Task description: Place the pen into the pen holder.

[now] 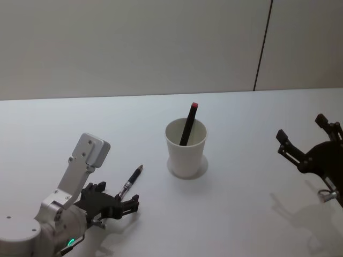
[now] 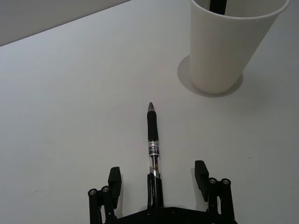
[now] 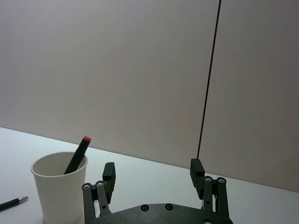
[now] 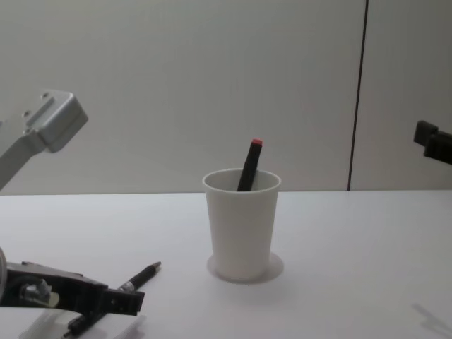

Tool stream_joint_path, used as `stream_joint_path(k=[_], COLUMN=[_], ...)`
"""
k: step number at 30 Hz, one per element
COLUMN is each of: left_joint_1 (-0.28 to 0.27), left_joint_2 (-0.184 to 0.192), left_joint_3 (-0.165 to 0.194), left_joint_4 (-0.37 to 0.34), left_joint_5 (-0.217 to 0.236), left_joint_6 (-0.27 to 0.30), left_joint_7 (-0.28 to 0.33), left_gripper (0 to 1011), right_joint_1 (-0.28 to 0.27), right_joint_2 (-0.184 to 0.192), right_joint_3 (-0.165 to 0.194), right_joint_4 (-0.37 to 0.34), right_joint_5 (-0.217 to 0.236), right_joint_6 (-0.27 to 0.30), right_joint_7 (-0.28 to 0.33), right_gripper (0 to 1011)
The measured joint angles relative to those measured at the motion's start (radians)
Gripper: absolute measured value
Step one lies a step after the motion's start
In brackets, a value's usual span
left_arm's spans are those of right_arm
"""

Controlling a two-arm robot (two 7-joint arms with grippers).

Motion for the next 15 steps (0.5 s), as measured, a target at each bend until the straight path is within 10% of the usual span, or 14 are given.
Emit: stream_joint_path(k=[15], left_joint_1=[0.0], left_joint_2=[0.004], left_joint_3=[-0.019], left_joint_4=[0.008], left_joint_5=[-0.019], left_joint_6=[0.002], left_joint_7=[-0.004], left_gripper=[961], right_joint_1=[0.0], right_joint_2=[0.0], right_joint_3=[0.0], right_joint_4=[0.0], right_joint_5=[0.0], right_joint_6=[0.0], right_joint_7=[0.0], right_gripper=[1002])
